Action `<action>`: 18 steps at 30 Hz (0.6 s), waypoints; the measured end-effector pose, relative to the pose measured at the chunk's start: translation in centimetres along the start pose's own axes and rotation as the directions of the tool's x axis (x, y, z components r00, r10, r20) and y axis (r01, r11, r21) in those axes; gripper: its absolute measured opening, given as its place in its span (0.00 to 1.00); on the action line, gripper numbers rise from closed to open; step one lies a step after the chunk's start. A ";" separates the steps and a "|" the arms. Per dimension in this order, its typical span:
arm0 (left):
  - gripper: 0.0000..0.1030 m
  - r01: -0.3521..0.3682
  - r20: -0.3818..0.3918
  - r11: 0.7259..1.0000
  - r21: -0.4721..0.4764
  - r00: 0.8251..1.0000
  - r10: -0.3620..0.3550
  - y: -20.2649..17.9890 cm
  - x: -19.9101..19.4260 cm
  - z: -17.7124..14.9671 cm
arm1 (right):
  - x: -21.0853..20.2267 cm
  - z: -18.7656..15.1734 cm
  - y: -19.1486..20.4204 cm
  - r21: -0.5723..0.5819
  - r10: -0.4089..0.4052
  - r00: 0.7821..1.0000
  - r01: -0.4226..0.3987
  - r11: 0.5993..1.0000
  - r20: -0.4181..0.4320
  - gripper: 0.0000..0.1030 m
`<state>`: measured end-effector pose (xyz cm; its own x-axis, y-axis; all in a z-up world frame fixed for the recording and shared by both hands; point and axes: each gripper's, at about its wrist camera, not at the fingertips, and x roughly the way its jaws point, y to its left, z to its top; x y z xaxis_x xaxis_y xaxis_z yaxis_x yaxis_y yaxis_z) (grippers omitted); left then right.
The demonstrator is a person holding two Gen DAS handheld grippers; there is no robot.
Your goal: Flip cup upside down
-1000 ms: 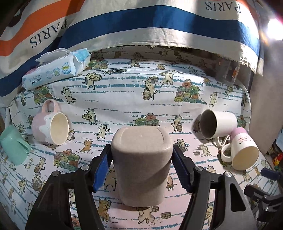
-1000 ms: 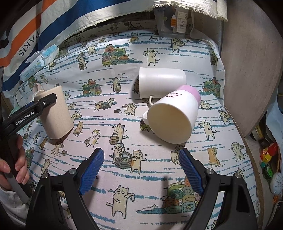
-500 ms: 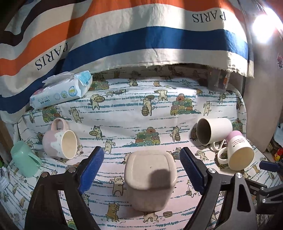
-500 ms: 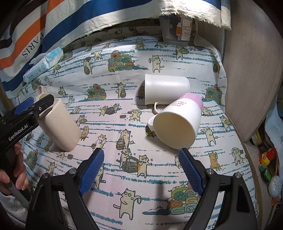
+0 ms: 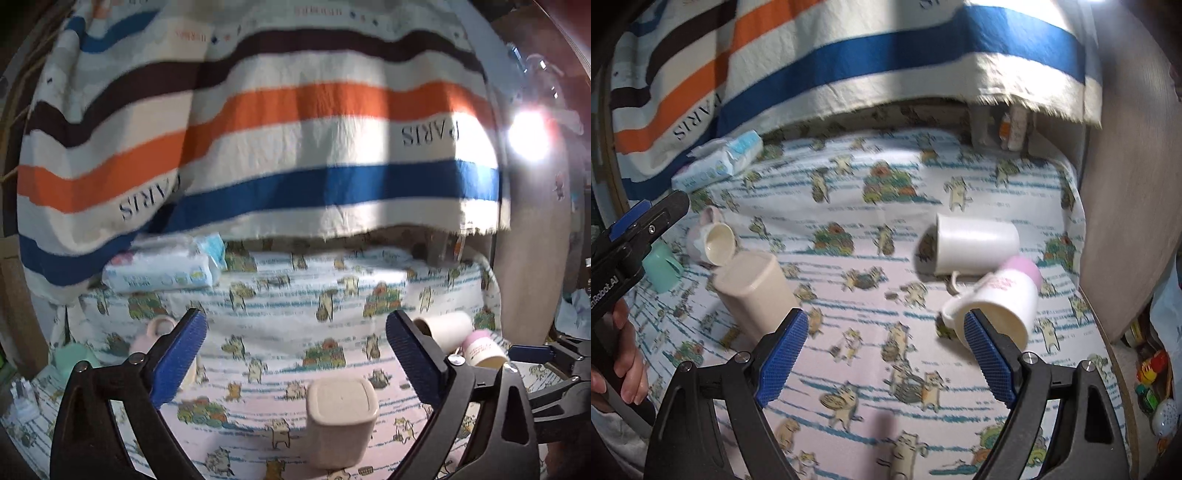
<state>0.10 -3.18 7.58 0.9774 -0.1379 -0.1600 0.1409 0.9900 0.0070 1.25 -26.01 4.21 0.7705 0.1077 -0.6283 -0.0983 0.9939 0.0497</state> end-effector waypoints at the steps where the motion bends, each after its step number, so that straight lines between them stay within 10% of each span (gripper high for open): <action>1: 1.00 -0.004 0.026 1.000 0.008 1.000 0.003 0.2 -0.6 0.2 | -0.2 0.2 0.5 -0.010 0.012 1.000 -0.012 1.000 0.016 0.89; 18: 1.00 0.003 0.072 0.999 0.038 0.997 -0.005 3.4 -1.3 -3.8 | -0.7 -0.5 5.0 -0.091 -0.045 0.933 0.083 0.992 0.356 0.99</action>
<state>-1.30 0.52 4.06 0.9855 -0.1451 -0.0884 0.1495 0.9878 0.0445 -0.10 -21.10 4.51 0.9478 0.0638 -0.3124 -0.0911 0.9931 -0.0735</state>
